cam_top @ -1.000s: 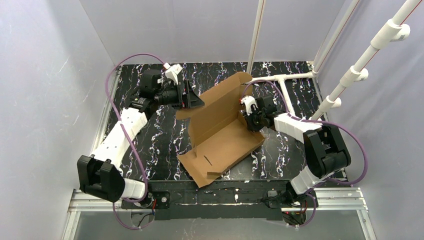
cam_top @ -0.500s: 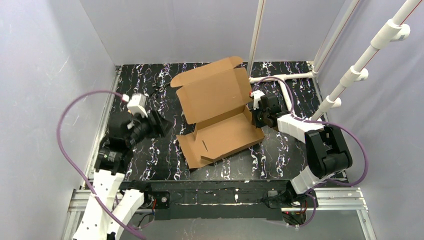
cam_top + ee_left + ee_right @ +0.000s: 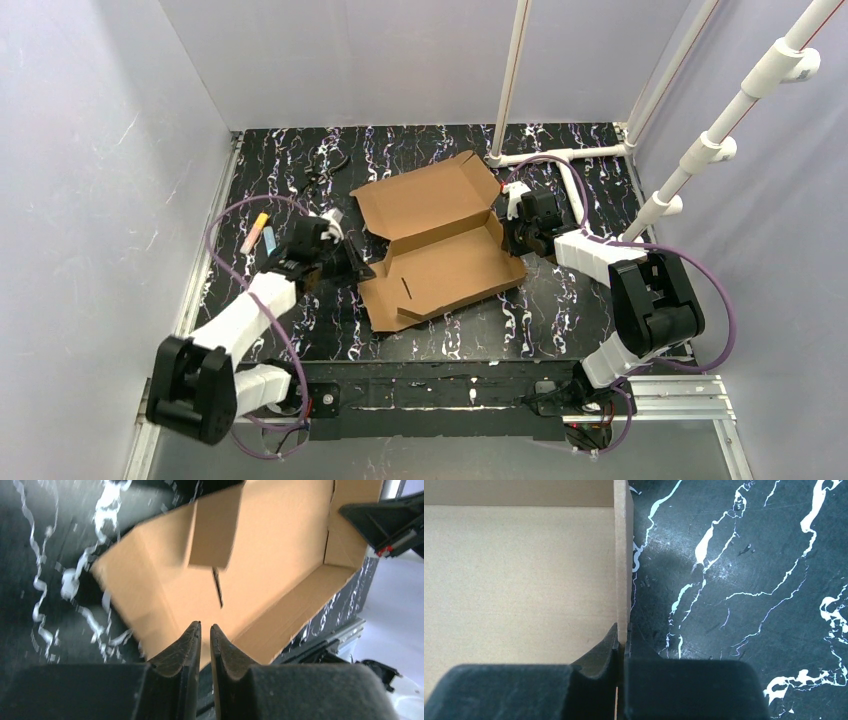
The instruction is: Fold the paper box
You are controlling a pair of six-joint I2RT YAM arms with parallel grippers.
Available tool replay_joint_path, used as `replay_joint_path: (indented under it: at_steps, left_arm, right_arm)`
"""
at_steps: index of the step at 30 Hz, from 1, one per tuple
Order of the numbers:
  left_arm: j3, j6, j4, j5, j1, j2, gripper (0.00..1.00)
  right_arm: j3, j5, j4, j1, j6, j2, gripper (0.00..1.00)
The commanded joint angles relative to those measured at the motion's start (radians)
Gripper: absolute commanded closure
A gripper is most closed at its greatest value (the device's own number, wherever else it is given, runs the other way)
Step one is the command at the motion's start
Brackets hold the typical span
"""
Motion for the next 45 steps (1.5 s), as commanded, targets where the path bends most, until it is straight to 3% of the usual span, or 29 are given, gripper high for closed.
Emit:
replay_joint_path:
  at_steps: [1,12,20,23,25,26,28,29,30,33,36,40,45]
  left_arm:
    - [0.120,0.026,0.100,-0.176,-0.078,0.151,0.91]
    - [0.298,-0.004,0.223,-0.171,-0.200,0.497,0.95]
    - [0.382,-0.100,0.278,-0.202,-0.214,0.589,0.92]
    - [0.360,0.041,0.155,-0.262,-0.213,0.395,0.88]
    - [0.287,0.112,-0.061,-0.342,-0.212,0.102,0.70]
    - [0.233,0.104,-0.131,-0.315,-0.210,-0.019,0.68]
    - [0.035,-0.017,-0.252,-0.221,-0.212,-0.315,0.83]
    - [-0.022,-0.078,-0.273,-0.203,-0.214,-0.380,0.95]
    - [-0.060,-0.125,-0.301,-0.203,-0.219,-0.422,1.00]
    - [-0.077,-0.164,-0.509,-0.490,-0.223,-0.487,0.98]
    - [-0.103,-0.158,-0.490,-0.559,-0.221,-0.467,0.89]
    - [-0.135,-0.164,-0.346,-0.476,-0.221,-0.372,0.78]
    - [-0.190,-0.181,-0.143,-0.368,-0.219,-0.417,0.43]
  right_arm:
    - [-0.004,-0.023,0.059,-0.001,0.022,-0.026,0.99]
    - [-0.005,-0.045,0.061,-0.001,0.025,-0.018,0.99]
    - [-0.012,-0.027,0.061,-0.001,0.022,-0.018,0.99]
    - [-0.012,-0.012,0.062,-0.012,0.038,-0.021,0.99]
    - [-0.007,0.007,0.066,-0.014,0.069,-0.018,0.99]
    - [-0.004,0.013,0.064,-0.014,0.080,-0.015,0.99]
    - [-0.011,0.012,0.073,-0.014,0.082,-0.021,0.99]
    - [-0.012,0.010,0.075,-0.014,0.081,-0.019,0.99]
    - [-0.011,0.004,0.076,-0.014,0.080,-0.015,0.99]
    - [-0.016,0.001,0.079,-0.014,0.078,-0.023,0.99]
    - [-0.016,0.001,0.080,-0.014,0.076,-0.022,0.99]
    - [-0.016,-0.002,0.078,-0.015,0.073,-0.021,0.99]
    - [-0.018,-0.007,0.075,-0.016,0.070,-0.025,0.99]
